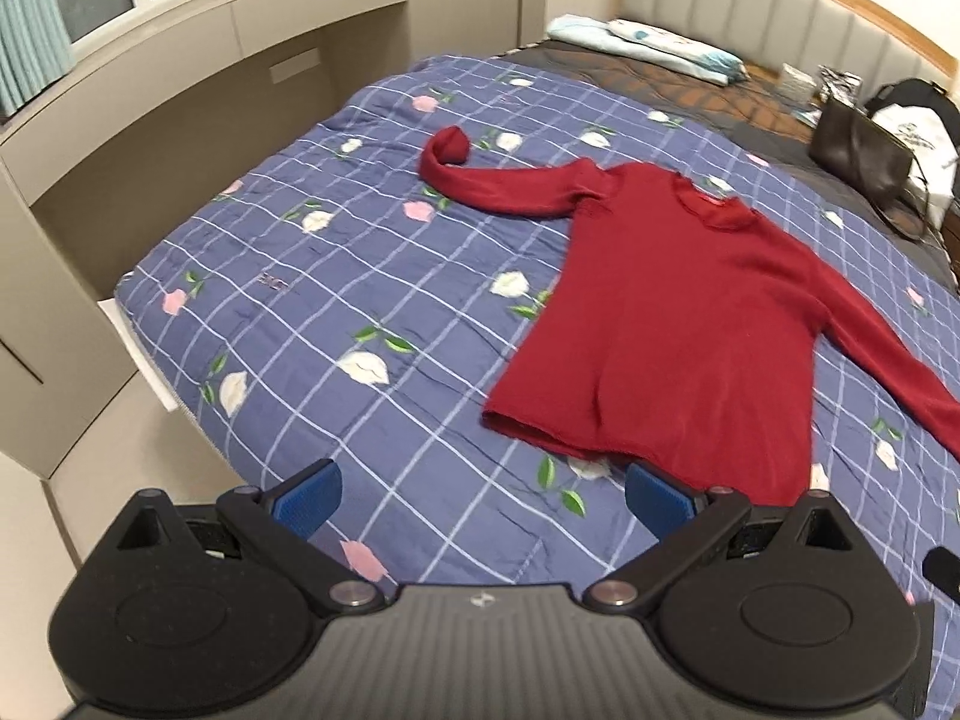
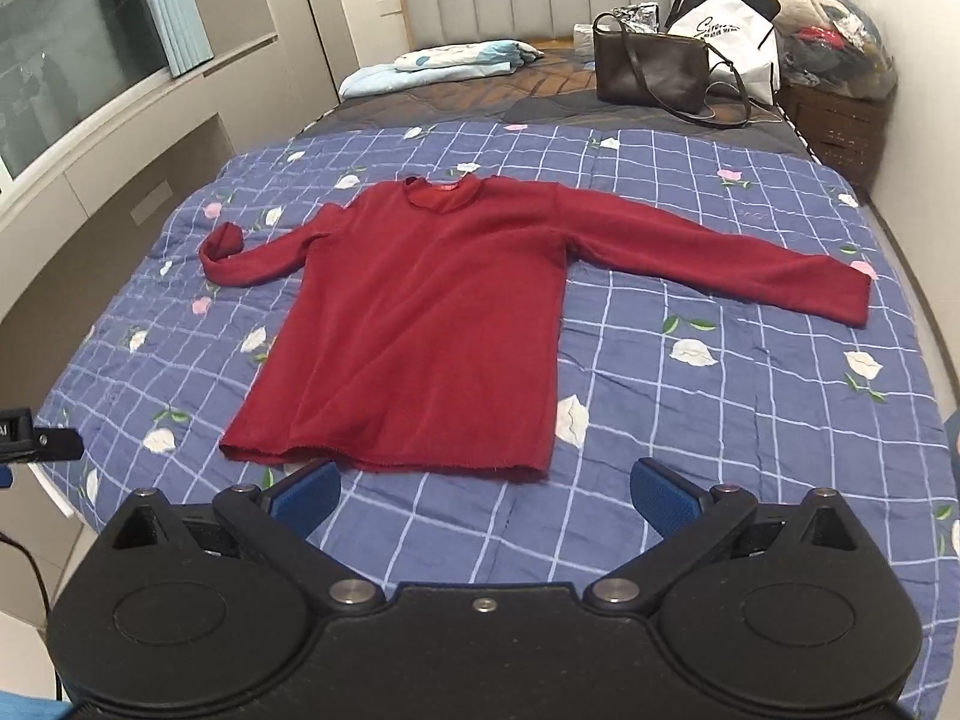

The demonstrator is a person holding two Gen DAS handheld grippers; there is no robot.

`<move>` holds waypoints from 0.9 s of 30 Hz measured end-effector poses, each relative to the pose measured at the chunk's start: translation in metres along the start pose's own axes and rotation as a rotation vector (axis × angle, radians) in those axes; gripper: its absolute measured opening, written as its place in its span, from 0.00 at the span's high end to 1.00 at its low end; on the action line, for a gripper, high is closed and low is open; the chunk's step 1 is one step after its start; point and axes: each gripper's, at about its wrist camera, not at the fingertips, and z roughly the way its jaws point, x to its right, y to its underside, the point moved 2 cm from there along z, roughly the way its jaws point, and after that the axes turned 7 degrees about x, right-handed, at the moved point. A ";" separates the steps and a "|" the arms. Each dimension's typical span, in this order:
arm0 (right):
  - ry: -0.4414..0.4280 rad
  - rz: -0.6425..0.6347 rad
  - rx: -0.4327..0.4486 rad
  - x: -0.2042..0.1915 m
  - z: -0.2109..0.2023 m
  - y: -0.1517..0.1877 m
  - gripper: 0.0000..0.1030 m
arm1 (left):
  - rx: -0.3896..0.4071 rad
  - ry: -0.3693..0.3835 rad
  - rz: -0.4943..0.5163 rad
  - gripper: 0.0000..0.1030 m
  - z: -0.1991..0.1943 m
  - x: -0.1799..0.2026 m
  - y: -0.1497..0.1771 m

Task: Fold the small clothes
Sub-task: 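Move the right gripper to the sweater sleeve cuff and open it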

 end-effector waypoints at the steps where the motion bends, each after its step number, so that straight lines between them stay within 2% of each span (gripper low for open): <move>1: -0.003 0.007 0.000 0.002 0.003 -0.002 0.00 | 0.003 -0.008 -0.003 0.00 0.002 -0.002 -0.004; 8: -0.069 0.070 -0.042 -0.001 0.027 -0.008 0.00 | 0.013 -0.045 -0.035 0.00 0.035 -0.023 -0.048; 12: -0.055 0.056 -0.037 -0.015 0.044 -0.018 0.00 | 0.021 -0.030 -0.074 0.00 0.073 -0.045 -0.086; 15: -0.015 0.065 -0.034 -0.029 0.060 -0.026 0.00 | 0.034 0.004 -0.072 0.00 0.109 -0.060 -0.116; 18: 0.026 0.124 -0.015 -0.047 0.082 -0.034 0.00 | 0.015 0.039 -0.021 0.00 0.149 -0.067 -0.147; 21: 0.114 0.199 0.009 -0.067 0.100 -0.047 0.01 | 0.023 0.076 0.023 0.00 0.185 -0.073 -0.176; 24: 0.193 0.275 0.058 -0.081 0.114 -0.059 0.00 | -0.025 0.114 0.056 0.00 0.226 -0.071 -0.198; 27: 0.257 0.350 0.047 -0.090 0.126 -0.068 0.01 | -0.045 0.151 0.096 0.00 0.255 -0.060 -0.212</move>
